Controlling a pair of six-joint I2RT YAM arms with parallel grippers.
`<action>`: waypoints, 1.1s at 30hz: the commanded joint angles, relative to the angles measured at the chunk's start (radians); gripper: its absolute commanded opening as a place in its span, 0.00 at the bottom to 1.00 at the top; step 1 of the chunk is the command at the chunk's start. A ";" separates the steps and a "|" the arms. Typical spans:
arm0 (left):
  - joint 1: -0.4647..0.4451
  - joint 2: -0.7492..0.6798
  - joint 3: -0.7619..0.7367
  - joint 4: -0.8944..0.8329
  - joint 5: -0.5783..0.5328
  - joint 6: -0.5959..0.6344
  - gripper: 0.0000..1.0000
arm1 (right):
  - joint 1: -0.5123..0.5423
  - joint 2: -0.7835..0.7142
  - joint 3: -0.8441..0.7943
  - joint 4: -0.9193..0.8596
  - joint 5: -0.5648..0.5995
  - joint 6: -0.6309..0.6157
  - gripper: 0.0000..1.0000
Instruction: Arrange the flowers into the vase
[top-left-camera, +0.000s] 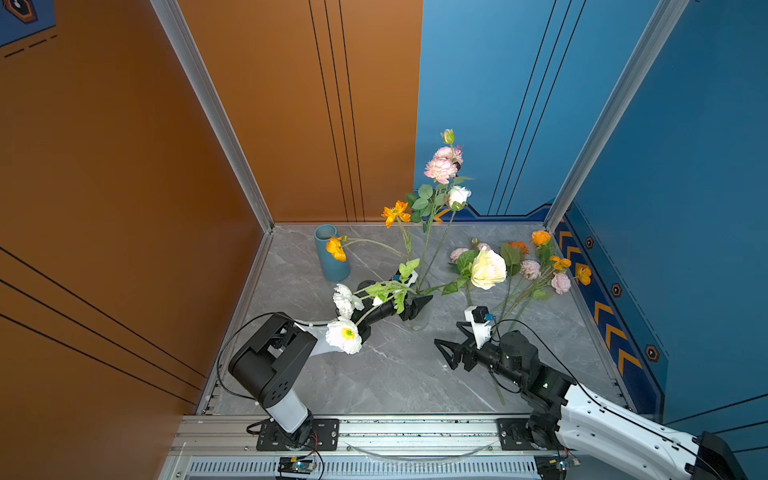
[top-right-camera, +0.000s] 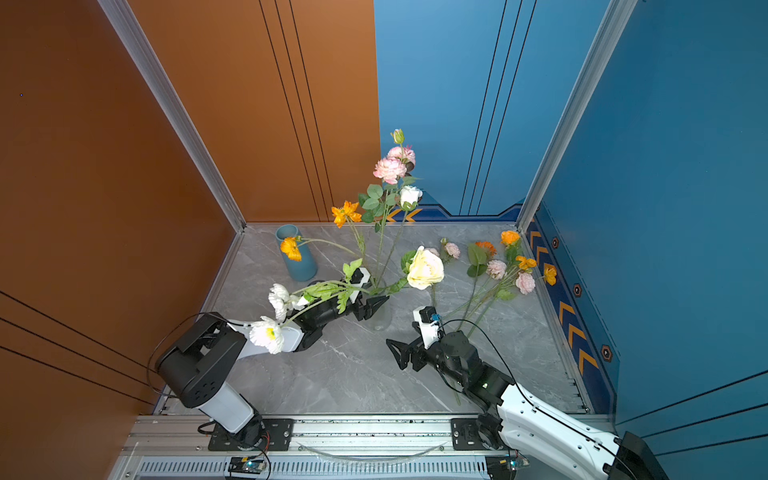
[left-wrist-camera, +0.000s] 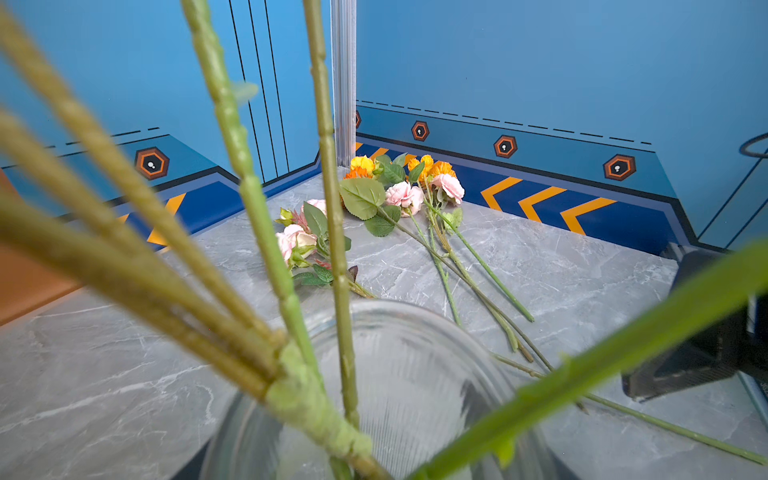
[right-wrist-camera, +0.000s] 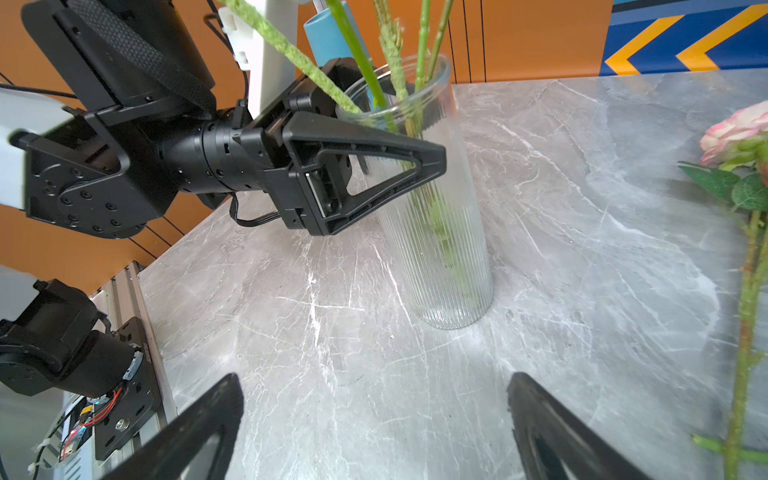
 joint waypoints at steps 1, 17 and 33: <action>-0.007 0.003 0.022 0.078 0.019 0.009 0.52 | -0.009 0.002 0.057 -0.016 0.021 -0.016 1.00; 0.089 0.174 0.406 0.019 0.002 0.024 0.43 | -0.412 0.035 0.203 -0.048 -0.176 0.026 1.00; 0.250 0.575 1.038 -0.156 0.032 -0.014 0.41 | -0.442 0.452 0.446 0.125 -0.275 -0.034 1.00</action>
